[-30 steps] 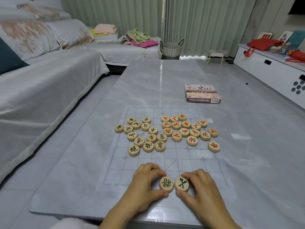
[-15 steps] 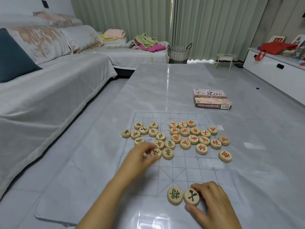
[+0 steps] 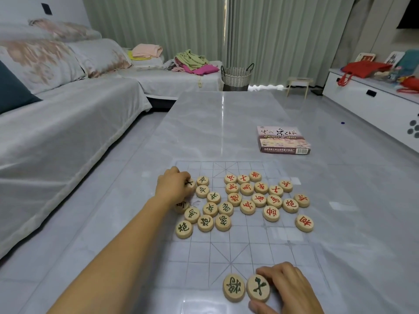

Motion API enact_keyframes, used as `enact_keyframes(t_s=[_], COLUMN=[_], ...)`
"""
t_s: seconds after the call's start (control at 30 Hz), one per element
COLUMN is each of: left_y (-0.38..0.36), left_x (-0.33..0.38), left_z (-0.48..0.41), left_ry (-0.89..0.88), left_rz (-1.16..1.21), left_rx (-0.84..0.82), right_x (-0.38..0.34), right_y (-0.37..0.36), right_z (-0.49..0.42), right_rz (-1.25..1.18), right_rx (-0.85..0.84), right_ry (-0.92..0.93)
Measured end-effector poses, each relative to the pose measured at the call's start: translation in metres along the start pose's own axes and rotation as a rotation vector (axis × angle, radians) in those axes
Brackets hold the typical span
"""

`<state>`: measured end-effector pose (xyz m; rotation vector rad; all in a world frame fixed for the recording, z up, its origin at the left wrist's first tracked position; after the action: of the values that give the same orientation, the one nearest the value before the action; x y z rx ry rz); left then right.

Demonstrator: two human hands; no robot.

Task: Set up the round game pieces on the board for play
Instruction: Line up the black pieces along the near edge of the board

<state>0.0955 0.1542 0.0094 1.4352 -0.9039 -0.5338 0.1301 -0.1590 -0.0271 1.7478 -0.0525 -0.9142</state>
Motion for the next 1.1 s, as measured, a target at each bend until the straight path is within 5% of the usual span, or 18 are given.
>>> enact_keyframes(t_s=[0.13,0.33,0.63,1.1], left_y=[0.029,-0.009,-0.013,-0.025], left_x=[0.015,0.056,0.061,0.055], left_z=[0.055,0.176,0.199,0.197], left_ry=[-0.159,-0.458,-0.189,-0.231], left_rz=[0.444,0.441,0.454,0.577], left_rx=[0.047,-0.441,-0.210,-0.231], right_x=[0.005,0.005,0.003,0.001], right_y=[-0.006,-0.007,-0.006,-0.006], right_z=[0.005,0.010,0.015,0.017], right_rz=[-0.068,-0.019,-0.032,-0.011], right_rx=[-0.027,0.073,0.016,0.036], right_ry=[-0.017,-0.047,-0.058,-0.037])
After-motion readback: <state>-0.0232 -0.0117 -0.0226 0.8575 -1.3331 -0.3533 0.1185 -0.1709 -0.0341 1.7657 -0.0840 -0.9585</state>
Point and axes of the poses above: each hand's wrist, its own z-axis away from the middle knuckle, its own y-axis out of the back of the hand, x = y × z, the point moved 5 cm from there along -z, towards the middle knuckle, and after that the axes turned 8 degrees about -y, right-handed, at the moved point
